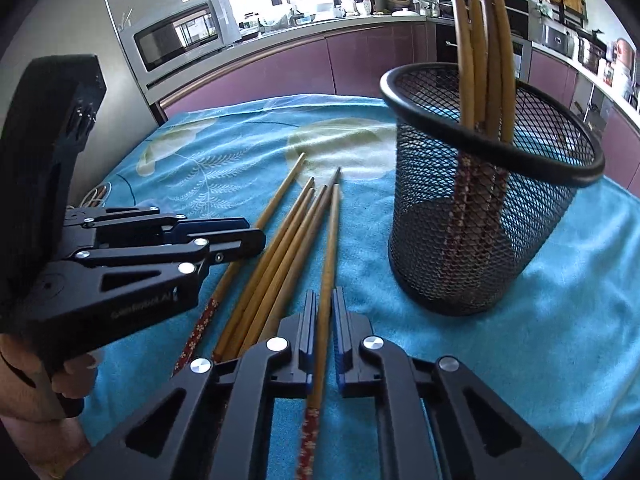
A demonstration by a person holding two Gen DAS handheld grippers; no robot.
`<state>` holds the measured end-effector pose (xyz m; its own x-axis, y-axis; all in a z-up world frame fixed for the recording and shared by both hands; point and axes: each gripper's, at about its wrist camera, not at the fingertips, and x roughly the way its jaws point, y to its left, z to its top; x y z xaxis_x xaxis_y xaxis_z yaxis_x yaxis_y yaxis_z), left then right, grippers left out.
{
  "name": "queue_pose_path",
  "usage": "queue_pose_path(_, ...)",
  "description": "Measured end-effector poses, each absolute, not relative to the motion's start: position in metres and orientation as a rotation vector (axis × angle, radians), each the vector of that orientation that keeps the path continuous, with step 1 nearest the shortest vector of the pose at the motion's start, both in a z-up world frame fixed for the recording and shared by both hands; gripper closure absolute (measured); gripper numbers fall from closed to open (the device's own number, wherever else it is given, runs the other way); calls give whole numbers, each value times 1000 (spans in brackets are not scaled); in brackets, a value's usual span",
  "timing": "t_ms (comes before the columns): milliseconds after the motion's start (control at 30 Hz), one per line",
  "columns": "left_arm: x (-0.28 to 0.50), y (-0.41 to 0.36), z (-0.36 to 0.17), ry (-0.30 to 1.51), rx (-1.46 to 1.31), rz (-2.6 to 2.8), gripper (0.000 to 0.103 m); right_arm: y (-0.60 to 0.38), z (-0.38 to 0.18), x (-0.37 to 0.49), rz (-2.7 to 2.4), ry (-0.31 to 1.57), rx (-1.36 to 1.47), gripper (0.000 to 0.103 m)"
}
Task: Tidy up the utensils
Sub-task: 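Close the left gripper on a chopstick while the right gripper closes on another, then lift both held chopsticks upright and lower them into the black mesh cup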
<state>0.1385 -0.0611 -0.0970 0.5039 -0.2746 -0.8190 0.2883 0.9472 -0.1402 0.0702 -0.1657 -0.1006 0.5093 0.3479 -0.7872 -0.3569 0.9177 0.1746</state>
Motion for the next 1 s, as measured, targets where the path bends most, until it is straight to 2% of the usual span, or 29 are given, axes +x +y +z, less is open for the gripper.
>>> queue_pose_path(67,139,-62,-97,985,0,-334,94,-170,-100,69,431,946,7,97)
queue_pose_path(433,118,-52,-75,924,-49,-364,95,-185,-75,47,500,881,51,97)
queue_pose_path(1000,68,-32,19,715,-163,-602,95,-229,-4,18,559,652,165,97)
